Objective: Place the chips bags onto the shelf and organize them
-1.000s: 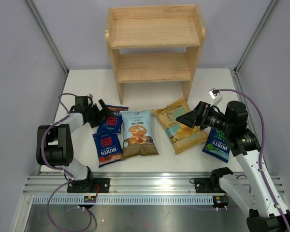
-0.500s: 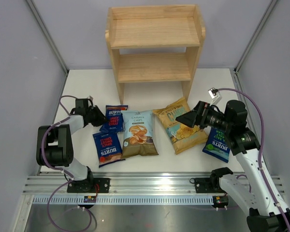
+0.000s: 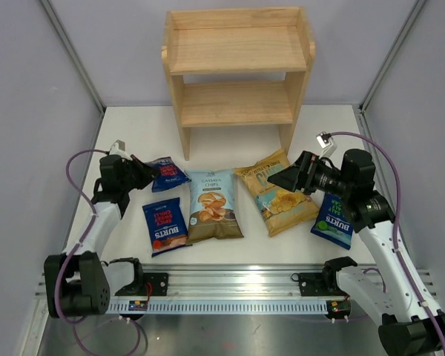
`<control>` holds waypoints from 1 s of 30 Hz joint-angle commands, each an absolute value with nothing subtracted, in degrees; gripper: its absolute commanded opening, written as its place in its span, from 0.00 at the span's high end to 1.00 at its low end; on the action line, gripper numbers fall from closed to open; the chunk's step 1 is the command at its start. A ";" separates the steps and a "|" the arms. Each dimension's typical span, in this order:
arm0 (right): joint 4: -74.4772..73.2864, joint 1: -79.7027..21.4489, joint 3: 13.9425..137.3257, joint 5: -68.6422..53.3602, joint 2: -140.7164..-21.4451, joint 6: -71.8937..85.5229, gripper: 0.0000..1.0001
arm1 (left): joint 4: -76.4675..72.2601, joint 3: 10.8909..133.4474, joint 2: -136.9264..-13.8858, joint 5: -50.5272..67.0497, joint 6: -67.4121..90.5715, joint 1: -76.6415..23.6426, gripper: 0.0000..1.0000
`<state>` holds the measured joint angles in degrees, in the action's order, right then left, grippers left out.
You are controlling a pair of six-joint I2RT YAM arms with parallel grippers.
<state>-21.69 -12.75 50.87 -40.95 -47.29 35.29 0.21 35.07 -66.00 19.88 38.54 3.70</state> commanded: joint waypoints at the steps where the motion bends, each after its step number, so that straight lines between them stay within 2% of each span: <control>1: -15.93 -13.36 52.91 -43.59 -48.42 37.96 0.01 | -3.08 35.51 -57.95 19.24 41.83 3.87 1.00; 7: -2.14 -19.32 49.31 -41.86 -53.16 50.70 0.00 | -4.65 37.35 -51.33 26.00 48.68 3.69 1.00; 11: 5.44 -31.95 50.53 -34.91 -59.40 57.38 0.01 | -12.91 36.74 -50.63 32.51 55.71 1.33 1.00; 15: 9.49 -41.10 52.73 -24.81 -64.42 62.12 0.02 | -15.98 37.00 -49.14 30.76 56.77 -3.68 1.00; 19: 14.05 -44.91 50.98 -13.11 -66.35 67.49 0.02 | -21.00 35.07 -47.73 30.24 60.02 -7.02 1.00; 25: 18.10 -45.97 51.15 -7.74 -68.37 69.96 0.06 | -21.44 35.68 -47.46 26.90 58.71 -14.14 1.00; 30: 15.04 -46.23 53.00 -3.09 -69.34 69.26 0.07 | -21.97 35.33 -47.99 24.17 57.13 -18.18 1.00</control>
